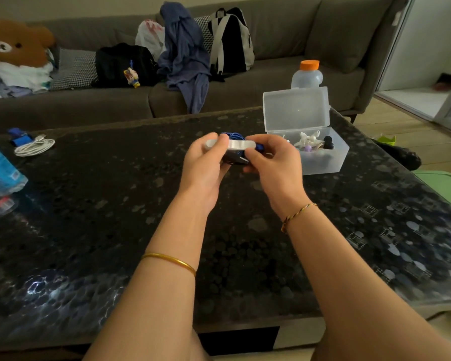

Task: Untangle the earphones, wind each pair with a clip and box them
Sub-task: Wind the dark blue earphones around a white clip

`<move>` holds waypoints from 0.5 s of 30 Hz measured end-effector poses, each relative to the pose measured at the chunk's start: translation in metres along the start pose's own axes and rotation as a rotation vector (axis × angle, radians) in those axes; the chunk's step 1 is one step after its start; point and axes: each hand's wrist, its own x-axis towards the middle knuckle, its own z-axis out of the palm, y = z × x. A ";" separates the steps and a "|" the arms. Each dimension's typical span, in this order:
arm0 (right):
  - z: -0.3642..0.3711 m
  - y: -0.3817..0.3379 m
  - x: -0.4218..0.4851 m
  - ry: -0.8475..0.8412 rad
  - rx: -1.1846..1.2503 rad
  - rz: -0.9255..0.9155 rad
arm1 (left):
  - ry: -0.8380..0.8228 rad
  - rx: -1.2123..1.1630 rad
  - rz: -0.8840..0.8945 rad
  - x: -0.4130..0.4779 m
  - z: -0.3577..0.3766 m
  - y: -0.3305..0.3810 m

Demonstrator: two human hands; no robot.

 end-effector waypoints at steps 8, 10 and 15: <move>-0.008 0.004 0.004 0.108 -0.090 -0.063 | -0.140 0.354 -0.113 0.001 -0.008 -0.001; -0.006 0.005 0.003 0.094 -0.043 -0.029 | -0.106 0.289 -0.102 0.001 -0.007 -0.003; -0.003 0.003 0.002 0.036 0.250 0.127 | -0.023 0.030 -0.079 0.001 0.002 -0.006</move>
